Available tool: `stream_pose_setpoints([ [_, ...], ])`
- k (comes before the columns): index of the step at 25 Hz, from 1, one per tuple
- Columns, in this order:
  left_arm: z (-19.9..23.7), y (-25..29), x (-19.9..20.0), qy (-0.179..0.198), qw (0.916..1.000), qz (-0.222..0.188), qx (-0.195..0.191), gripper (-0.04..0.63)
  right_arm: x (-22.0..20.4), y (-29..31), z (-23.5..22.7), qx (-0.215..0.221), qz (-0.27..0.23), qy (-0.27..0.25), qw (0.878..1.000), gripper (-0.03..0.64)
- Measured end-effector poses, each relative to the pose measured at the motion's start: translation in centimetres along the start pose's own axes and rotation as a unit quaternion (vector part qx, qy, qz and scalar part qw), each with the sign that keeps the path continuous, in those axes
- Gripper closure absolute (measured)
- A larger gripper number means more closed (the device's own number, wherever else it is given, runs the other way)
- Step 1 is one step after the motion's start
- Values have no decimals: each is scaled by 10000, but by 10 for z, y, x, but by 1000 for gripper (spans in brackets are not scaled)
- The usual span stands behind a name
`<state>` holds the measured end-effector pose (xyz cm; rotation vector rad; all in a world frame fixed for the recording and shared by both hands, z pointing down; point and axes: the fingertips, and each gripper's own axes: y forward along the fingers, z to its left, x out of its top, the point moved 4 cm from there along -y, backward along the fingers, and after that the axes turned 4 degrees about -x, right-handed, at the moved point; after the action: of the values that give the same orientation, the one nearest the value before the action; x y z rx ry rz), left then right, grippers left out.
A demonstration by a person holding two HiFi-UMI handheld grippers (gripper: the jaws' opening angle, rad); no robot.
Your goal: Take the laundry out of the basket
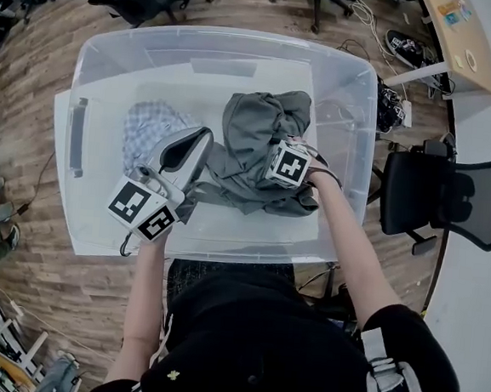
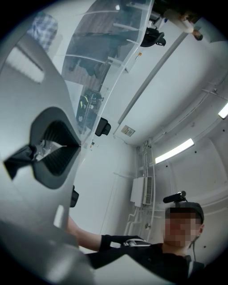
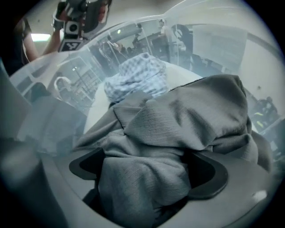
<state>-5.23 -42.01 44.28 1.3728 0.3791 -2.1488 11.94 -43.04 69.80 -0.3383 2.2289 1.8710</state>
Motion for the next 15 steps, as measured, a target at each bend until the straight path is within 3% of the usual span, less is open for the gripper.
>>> stream_pose_setpoints([
  [3, -1, -2, 1, -7, 10000, -27, 19, 588, 1, -7, 23, 683, 57, -34, 9976, 20],
  [6, -1, -3, 4, -27, 10000, -83, -3, 588, -2, -3, 43, 817, 359, -324, 9955, 20],
  [10, 1, -3, 5, -76, 9999, -141, -20, 588, -1, 23, 67, 529, 744, -1043, 9903, 20],
  [15, -1, -4, 5, -143, 9998, -169, 2, 588, 2, 34, 81, 142, 720, -1211, 9899, 20],
])
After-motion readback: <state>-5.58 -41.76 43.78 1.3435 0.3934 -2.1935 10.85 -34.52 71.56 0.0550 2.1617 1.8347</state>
